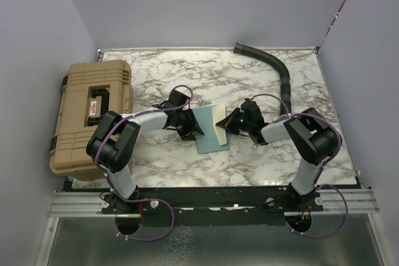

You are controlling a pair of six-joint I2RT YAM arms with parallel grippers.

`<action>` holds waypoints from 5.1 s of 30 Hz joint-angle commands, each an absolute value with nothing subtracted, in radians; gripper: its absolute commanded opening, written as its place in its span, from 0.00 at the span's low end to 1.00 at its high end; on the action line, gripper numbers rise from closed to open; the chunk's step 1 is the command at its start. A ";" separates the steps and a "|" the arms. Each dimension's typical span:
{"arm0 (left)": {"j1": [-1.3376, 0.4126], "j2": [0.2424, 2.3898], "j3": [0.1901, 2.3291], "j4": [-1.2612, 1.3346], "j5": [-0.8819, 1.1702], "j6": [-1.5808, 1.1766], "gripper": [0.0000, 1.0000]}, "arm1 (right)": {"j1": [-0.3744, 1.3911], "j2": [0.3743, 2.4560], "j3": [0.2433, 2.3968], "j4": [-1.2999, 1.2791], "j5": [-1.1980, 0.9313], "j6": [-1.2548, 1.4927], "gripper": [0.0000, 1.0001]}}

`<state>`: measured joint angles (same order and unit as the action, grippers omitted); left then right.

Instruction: Place the letter into the envelope and seal it

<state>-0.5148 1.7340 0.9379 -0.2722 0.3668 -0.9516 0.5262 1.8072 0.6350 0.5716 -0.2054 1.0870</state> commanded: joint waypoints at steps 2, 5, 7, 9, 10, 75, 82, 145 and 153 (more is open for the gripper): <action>-0.524 1.757 0.921 -0.222 0.305 -0.965 0.46 | 0.538 1.860 0.625 0.380 -0.272 1.131 0.00; -0.523 1.753 0.916 -0.214 0.294 -0.974 0.46 | 0.538 1.842 0.624 0.371 -0.252 1.122 0.00; -0.524 1.750 0.914 -0.215 0.281 -0.974 0.44 | 0.538 1.824 0.622 0.362 -0.234 1.112 0.00; -0.523 1.748 0.921 -0.215 0.250 -0.959 0.42 | 0.538 1.802 0.617 0.357 -0.211 1.104 0.00; -0.520 1.746 0.929 -0.218 0.222 -0.940 0.41 | 0.538 1.791 0.615 0.350 -0.199 1.100 0.00; -0.509 1.870 0.981 -0.214 0.074 -0.711 0.45 | 0.455 1.899 0.721 0.450 -0.339 1.024 0.00; -0.510 1.862 0.951 -0.140 0.125 -0.784 0.45 | 0.451 1.952 0.752 0.369 -0.420 1.145 0.00; -0.510 1.866 0.922 0.057 0.173 -0.834 0.48 | 0.437 1.925 0.760 0.226 -0.552 1.128 0.00; -0.509 1.892 0.937 0.054 0.161 -0.805 0.49 | 0.398 1.893 0.749 0.116 -0.625 1.027 0.00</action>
<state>-0.4995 1.8256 0.9539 0.1383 0.1452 -0.8444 0.4137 1.8774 0.7612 0.2955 -0.5880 1.1343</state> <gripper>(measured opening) 0.484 0.005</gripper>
